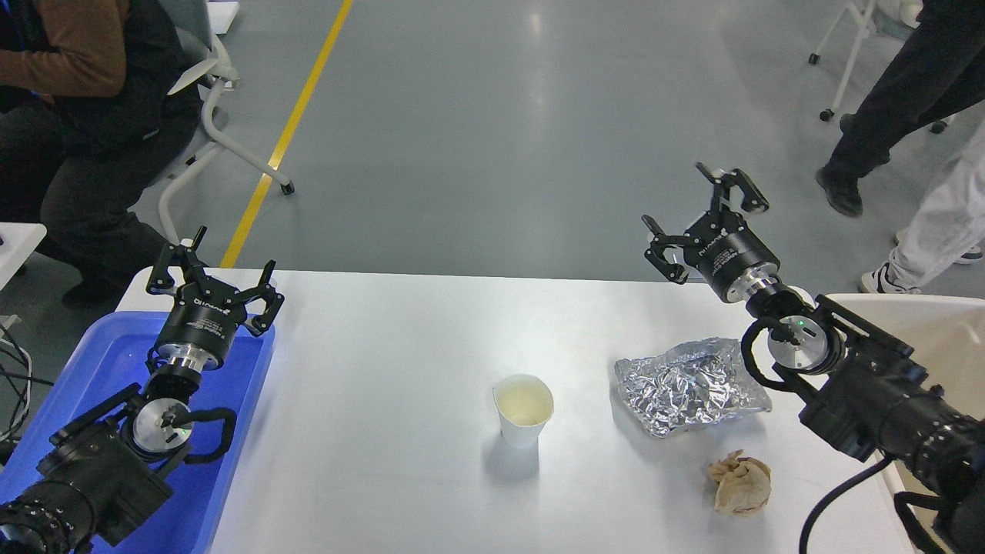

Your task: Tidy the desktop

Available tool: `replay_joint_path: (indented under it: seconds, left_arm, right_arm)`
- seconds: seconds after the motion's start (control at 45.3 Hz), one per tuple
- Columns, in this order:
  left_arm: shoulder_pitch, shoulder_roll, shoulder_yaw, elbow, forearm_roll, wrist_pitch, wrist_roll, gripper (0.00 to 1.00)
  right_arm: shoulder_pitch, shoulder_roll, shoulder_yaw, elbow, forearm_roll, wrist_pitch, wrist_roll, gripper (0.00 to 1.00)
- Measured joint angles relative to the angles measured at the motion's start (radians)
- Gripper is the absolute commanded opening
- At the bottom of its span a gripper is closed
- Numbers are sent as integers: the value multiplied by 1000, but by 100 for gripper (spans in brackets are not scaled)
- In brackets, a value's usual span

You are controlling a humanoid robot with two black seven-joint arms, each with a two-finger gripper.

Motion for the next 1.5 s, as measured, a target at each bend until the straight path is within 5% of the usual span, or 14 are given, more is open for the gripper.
replay_joint_path:
  seconds: [0.199, 0.485, 0.993, 1.5]
  left_arm:
    - [-1, 0, 0, 0, 0, 0, 0, 100]
    - [-1, 0, 1, 0, 0, 0, 0, 100]
    - [-1, 0, 1, 0, 0, 0, 0, 100]
    - [-1, 0, 1, 0, 0, 0, 0, 100]
  right_arm:
    - [-5, -71, -23, 329, -169, -171, 1, 100]
    - [1, -83, -161, 518, -380, -360, 32, 100]
    - [2, -79, -476, 629, -799, -681, 88, 100]
    - [6, -85, -607, 593, -1009, -776, 98, 100]
